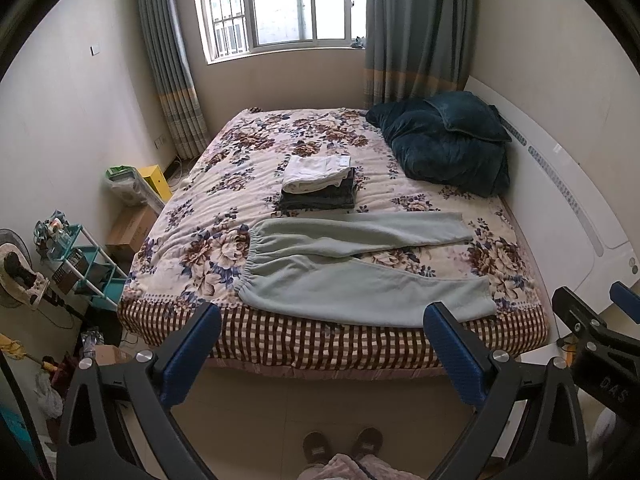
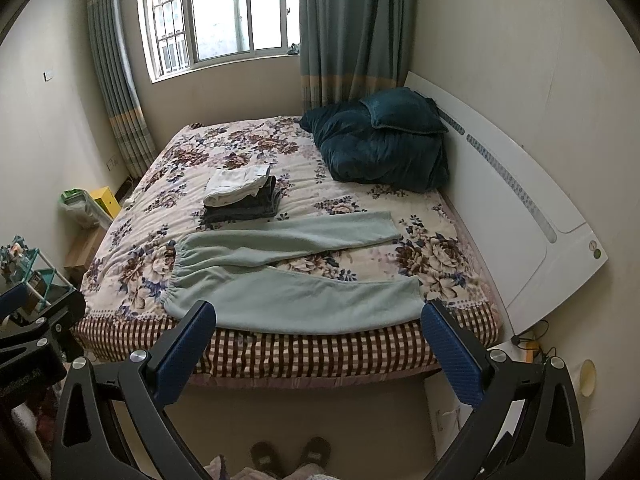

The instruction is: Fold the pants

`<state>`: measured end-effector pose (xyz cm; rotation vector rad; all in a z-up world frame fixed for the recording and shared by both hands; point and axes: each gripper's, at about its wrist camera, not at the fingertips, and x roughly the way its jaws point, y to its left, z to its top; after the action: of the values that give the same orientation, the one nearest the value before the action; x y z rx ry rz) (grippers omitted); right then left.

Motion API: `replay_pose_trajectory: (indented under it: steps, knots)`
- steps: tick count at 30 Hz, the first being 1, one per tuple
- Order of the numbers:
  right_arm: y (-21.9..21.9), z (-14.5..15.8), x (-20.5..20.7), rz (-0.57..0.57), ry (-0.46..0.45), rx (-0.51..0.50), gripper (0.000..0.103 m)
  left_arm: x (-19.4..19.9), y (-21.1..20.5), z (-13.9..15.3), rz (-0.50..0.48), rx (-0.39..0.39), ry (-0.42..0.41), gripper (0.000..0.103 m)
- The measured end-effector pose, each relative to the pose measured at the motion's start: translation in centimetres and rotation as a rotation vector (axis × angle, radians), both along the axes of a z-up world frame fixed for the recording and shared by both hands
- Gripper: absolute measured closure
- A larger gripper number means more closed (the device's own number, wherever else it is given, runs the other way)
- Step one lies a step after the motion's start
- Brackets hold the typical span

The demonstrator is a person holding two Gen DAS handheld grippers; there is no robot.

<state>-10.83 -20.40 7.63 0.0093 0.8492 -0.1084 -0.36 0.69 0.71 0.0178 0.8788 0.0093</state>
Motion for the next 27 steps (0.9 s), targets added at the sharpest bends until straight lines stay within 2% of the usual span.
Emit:
replay_pose_trajectory:
  steps: [27]
  knots:
    - [-0.06, -0.1, 0.18, 0.003, 0.0, -0.007, 0.0, 0.21, -0.34, -0.36, -0.006, -0.006, 0.006, 0.0]
